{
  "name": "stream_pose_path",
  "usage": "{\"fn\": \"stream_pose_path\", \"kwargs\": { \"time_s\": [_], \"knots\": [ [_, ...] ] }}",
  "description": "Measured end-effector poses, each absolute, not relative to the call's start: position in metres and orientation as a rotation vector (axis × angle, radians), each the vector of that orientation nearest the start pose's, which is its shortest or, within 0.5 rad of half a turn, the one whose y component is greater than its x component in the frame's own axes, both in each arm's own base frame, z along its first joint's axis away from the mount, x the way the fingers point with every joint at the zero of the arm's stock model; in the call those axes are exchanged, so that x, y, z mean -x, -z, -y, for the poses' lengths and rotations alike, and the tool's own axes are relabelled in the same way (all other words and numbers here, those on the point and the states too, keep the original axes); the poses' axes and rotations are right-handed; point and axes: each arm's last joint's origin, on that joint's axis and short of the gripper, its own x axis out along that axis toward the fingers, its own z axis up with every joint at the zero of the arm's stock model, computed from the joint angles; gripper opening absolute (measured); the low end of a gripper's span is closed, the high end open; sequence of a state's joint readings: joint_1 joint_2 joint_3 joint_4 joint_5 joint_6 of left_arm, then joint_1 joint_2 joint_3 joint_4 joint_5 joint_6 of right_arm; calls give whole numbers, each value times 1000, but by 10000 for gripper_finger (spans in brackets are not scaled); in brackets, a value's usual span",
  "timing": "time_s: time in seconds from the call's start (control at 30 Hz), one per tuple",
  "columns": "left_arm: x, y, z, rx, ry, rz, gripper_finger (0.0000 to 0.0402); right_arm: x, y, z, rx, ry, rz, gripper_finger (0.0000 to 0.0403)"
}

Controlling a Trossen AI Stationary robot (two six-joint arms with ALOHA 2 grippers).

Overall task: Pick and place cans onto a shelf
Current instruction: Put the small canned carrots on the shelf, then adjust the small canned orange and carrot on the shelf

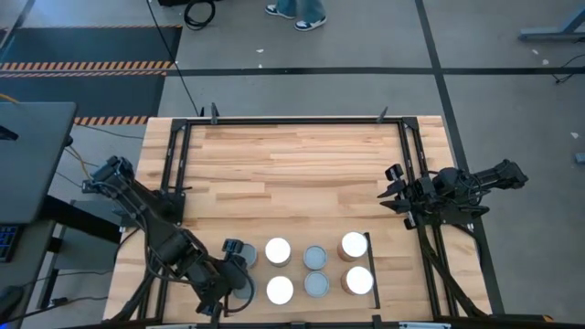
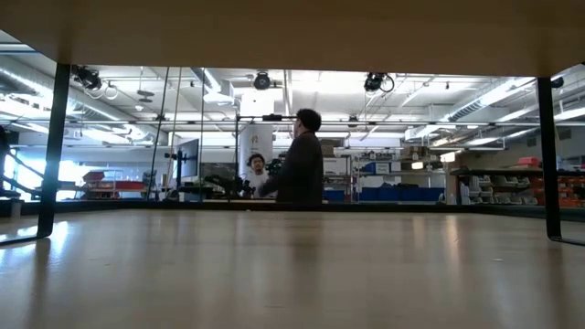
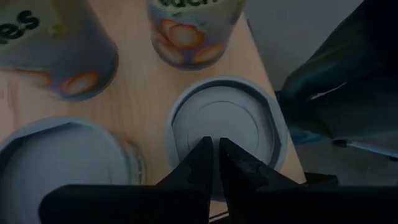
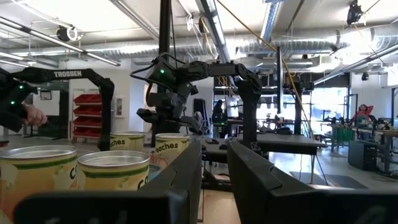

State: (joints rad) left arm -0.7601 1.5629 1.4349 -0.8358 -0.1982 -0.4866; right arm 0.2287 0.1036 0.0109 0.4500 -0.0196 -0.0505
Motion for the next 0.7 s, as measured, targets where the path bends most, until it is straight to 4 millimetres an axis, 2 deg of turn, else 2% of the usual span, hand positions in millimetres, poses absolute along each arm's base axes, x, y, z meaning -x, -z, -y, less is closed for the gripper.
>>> {"fn": "stream_pose_path", "kwargs": {
  "time_s": [0.4,0.6,0.7],
  "knots": [
    [-240,-321,213,11,276,-937,36,-95,-202,-23,13,-237,362,84],
    [-233,-334,207,41,307,-903,36,-95,-202,-23,14,-236,362,84],
    [-230,-342,196,19,277,-878,36,-95,-201,-23,15,-237,359,84]
  ]
}}
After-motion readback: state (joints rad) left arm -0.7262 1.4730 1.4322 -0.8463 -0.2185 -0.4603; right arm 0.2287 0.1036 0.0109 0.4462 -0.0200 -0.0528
